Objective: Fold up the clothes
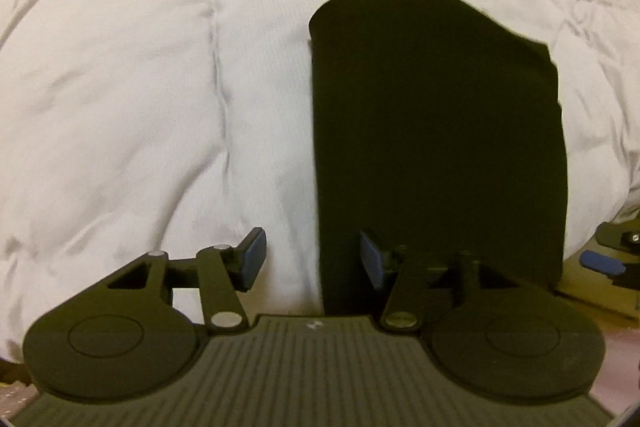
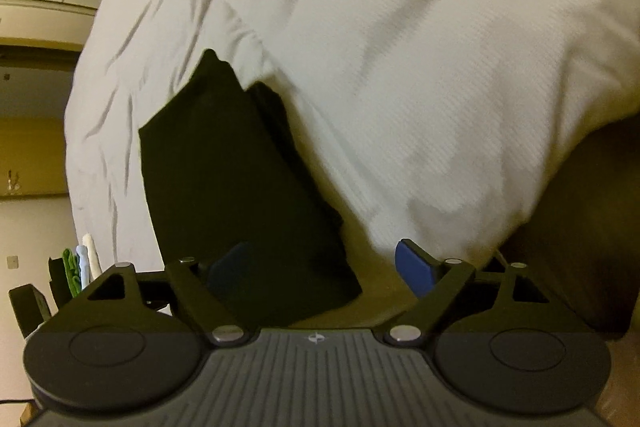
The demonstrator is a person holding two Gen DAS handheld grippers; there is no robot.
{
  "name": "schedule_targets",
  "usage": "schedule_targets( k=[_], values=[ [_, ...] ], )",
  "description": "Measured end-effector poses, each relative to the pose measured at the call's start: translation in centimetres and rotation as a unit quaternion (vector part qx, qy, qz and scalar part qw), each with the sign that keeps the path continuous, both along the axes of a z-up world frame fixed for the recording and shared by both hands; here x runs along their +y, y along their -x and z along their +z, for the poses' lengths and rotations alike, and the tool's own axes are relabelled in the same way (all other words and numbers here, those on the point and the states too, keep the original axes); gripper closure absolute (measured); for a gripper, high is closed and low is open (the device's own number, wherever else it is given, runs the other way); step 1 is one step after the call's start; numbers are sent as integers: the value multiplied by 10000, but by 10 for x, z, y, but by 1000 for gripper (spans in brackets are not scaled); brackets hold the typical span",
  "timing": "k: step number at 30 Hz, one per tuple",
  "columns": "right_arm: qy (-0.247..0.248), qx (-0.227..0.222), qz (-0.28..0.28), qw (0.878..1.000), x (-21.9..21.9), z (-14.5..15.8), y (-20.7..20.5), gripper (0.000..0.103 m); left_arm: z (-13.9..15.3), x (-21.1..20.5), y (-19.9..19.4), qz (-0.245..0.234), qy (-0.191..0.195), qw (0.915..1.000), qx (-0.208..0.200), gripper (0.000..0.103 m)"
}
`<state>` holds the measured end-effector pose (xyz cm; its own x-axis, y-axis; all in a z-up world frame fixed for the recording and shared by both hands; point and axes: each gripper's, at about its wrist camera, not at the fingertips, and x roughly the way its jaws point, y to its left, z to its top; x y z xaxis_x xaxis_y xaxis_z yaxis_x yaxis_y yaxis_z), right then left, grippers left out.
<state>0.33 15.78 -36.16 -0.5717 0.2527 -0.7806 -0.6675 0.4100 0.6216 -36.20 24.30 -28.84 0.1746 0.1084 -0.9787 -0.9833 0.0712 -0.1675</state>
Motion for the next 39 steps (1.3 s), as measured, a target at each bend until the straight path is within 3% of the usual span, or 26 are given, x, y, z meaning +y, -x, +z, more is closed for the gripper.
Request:
schedule_targets(
  k=[6,9,14,20,22,26,29,30,35,39],
  values=[
    [-490,212,517,9972,32,-12,13,15,-28,18,26,508,-22,9925,-1115,46],
    [-671,357,834,9936,46,-24,20,15,-45,21,36,751,78,9817,-1747,44],
    [-814,698,1134,9877,60,-50,24,16,-73,19,48,1123,115,9653,-2354,39],
    [-981,1090,1287,9808,72,-68,30,21,-90,20,63,1411,129,9393,-3124,39],
    [-997,1233,1310,9786,77,-72,33,21,-90,23,59,1290,87,9341,-3327,44],
    [-1004,1303,1557,9740,84,-76,42,21,-84,28,37,679,-22,9461,-3166,45],
    [-945,1394,1482,9745,84,-79,36,29,-90,26,47,752,18,9422,-3265,61],
    [-920,1399,1447,9752,83,-81,34,36,-91,26,48,796,25,9404,-3305,65],
    [-841,1296,1437,9775,91,-81,50,48,-75,25,38,648,-224,9526,-2964,82],
    [-783,1226,1517,9777,100,-60,63,58,-46,15,51,708,-410,9527,-2927,86]
  ],
)
